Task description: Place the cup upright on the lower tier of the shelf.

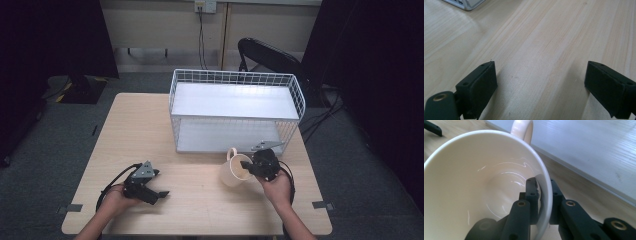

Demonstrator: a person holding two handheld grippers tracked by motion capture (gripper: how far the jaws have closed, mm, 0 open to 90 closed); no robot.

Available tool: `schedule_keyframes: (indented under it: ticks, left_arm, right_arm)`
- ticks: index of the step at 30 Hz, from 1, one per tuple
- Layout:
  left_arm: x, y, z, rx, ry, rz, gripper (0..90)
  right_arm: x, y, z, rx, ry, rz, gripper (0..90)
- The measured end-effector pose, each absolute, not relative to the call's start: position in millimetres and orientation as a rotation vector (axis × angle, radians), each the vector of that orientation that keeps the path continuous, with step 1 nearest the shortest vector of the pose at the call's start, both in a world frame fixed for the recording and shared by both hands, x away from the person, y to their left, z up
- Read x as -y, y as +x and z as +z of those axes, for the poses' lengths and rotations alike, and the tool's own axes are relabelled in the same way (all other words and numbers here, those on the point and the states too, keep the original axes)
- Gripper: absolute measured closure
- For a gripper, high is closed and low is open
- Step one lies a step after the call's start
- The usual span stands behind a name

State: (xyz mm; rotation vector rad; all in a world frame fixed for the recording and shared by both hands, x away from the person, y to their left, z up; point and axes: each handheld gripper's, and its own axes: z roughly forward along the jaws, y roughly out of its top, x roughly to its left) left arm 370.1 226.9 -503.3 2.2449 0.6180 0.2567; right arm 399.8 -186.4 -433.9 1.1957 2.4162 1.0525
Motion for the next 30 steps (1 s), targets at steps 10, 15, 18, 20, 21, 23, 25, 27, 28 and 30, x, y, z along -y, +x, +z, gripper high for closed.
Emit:
schedule_keyframes:
  ticks: [10,15,18,20,21,23,25,27,28,30]
  left_arm:
    - [-227.0,370.1,-503.2,-0.619,2.246,0.257,10.1]
    - [-226.8,369.9,-503.2,-0.622,2.245,0.26,10.0]
    - [-226.8,369.9,-503.2,-0.622,2.245,0.261,10.0]
    - [-226.8,369.9,-503.2,-0.622,2.245,0.261,10.0]
    - [-226.8,369.8,-503.2,-0.623,2.245,0.261,10.0]
    - [-226.8,369.8,-503.2,-0.623,2.245,0.261,10.0]
    - [-226.7,369.8,-503.3,-0.624,2.244,0.261,10.0]
    - [-226.7,369.8,-503.3,-0.623,2.244,0.261,10.0]
    - [-226.7,369.8,-503.3,-0.623,2.243,0.261,10.0]
    - [-226.8,369.8,-503.2,-0.623,2.245,0.261,10.0]
  right_arm:
    - [194.6,407.1,-429.5,-2.35,1.235,1.056,83.3]
    - [199.2,412.1,-427.4,-2.31,1.259,1.05,83.3]
    - [203.3,416.5,-427.6,-2.282,1.272,1.038,83.3]
    - [204.2,417.7,-427.8,-2.275,1.279,1.037,83.3]
    - [205.1,418.7,-428.1,-2.266,1.285,1.034,83.3]
    - [208.1,421.9,-428.5,-2.242,1.299,1.029,83.4]
    - [209.1,422.9,-428.4,-2.232,1.303,1.028,83.4]
    - [210.7,424.9,-427.9,-2.214,1.307,1.025,83.3]
    - [211.3,425.9,-427.5,-2.21,1.312,1.021,83.4]
    - [211.7,428.5,-426.8,-2.188,1.316,1.015,83.4]
